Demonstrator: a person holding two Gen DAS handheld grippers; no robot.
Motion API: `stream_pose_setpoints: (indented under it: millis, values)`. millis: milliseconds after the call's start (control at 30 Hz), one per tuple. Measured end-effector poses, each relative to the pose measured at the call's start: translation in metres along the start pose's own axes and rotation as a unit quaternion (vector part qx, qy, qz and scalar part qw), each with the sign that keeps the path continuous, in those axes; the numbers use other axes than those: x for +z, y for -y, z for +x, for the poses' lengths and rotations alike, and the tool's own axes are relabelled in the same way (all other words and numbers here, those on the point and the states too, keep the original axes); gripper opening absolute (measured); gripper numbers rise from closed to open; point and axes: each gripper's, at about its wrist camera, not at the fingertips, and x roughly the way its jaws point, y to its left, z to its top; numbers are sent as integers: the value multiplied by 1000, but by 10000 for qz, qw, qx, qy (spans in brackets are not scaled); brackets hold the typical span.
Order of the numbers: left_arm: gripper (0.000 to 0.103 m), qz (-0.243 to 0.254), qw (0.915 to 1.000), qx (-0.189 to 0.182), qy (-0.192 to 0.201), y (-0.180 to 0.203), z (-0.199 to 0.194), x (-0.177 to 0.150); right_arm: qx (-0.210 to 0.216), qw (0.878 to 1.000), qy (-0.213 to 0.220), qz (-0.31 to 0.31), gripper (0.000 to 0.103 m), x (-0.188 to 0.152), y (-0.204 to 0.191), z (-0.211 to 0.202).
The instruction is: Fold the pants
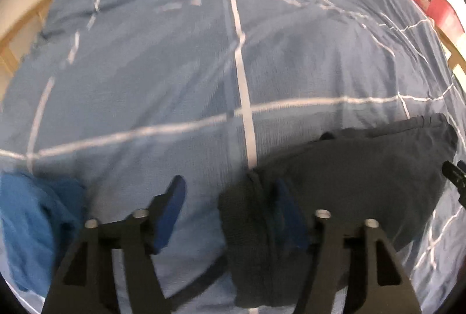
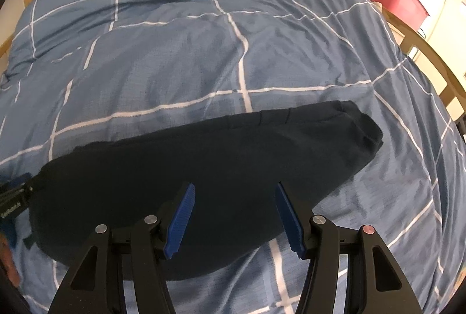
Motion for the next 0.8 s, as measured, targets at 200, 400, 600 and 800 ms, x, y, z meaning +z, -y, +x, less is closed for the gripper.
stream_pose_setpoints:
  millis: [200, 400, 600, 800]
  values:
    - [83, 387, 9954, 525, 706, 29, -62, 5, -87, 9996, 204, 166, 57, 5, 28, -12]
    - [87, 766, 9916, 451, 935, 88, -93, 4, 115, 9971, 376, 648, 57, 14, 87, -22]
    - [87, 822, 9937, 209, 727, 151, -88, 5, 88, 9958, 408, 811, 57, 21, 144, -14]
    - [87, 395, 9978, 206, 495, 193, -77, 1, 364, 9935, 252, 1050, 57, 23, 192, 10]
